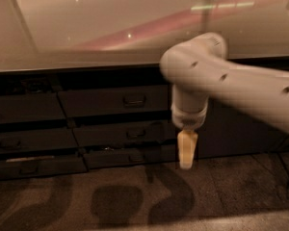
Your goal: Open top drawer
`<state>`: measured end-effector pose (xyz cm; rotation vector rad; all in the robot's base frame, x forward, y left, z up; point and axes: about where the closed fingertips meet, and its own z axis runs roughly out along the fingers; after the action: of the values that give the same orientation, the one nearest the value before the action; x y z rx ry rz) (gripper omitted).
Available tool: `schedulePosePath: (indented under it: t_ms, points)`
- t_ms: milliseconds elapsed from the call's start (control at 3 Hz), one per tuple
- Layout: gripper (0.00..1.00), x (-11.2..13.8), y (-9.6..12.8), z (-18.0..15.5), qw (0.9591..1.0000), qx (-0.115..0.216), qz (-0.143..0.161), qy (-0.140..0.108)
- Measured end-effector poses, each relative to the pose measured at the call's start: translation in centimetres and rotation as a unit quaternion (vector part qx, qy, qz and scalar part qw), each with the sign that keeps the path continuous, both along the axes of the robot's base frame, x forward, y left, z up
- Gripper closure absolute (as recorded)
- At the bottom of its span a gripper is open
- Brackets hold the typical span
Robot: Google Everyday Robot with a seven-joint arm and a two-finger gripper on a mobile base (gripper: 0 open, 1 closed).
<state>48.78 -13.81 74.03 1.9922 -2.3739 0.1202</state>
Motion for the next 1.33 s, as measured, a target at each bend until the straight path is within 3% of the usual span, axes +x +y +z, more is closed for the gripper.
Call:
schedulePosePath:
  t_ms: [333, 667, 1000, 1333]
  points:
    - [0.0, -3.1, 6.1, -2.5, 0.9968, -0.06, 0.053, 0.002]
    - [0.0, -4.7, 10.2, -3.5, 0.9921, -0.092, 0.085, -0.001]
    - [0.0, -4.9, 11.8, -3.6, 0.9921, -0.089, 0.088, -0.005]
    - [0.0, -3.9, 9.7, -3.8, 0.999, 0.017, 0.042, 0.004]
